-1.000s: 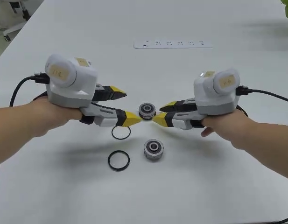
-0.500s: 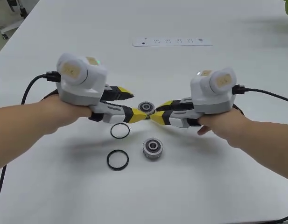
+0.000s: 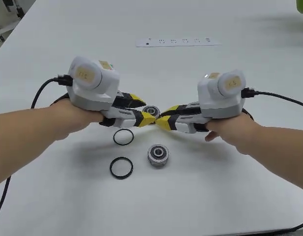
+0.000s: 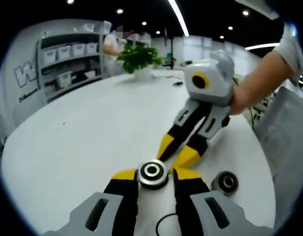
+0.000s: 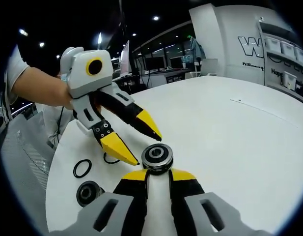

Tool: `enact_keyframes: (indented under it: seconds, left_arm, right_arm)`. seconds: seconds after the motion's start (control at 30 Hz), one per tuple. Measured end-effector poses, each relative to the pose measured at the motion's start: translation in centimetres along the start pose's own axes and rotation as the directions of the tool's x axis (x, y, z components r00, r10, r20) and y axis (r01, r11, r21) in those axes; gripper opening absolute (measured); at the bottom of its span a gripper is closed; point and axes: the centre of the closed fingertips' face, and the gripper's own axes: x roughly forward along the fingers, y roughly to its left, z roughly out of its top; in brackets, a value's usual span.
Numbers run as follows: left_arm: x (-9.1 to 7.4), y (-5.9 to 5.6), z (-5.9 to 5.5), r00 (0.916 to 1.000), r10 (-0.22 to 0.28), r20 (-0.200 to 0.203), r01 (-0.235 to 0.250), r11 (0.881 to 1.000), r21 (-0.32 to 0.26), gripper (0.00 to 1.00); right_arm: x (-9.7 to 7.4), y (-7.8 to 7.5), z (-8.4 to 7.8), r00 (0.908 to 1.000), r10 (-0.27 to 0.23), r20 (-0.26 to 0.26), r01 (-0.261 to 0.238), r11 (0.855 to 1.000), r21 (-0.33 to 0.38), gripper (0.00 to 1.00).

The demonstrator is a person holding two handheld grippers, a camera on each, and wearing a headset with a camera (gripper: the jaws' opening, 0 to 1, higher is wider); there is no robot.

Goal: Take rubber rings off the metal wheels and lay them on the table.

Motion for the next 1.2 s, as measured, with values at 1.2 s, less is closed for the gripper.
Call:
enact_keyframes:
  seconds: [1.2]
  left_arm:
    - [0.53, 0.19, -0.34, 0.9969, 0.069, -0.039, -0.069, 0.998, 0.000, 0.13]
  right_arm:
    - [-0.12, -0.42, -0.24, 0.9999, -0.013, -0.001, 0.013, 0.993, 0.114, 0.00]
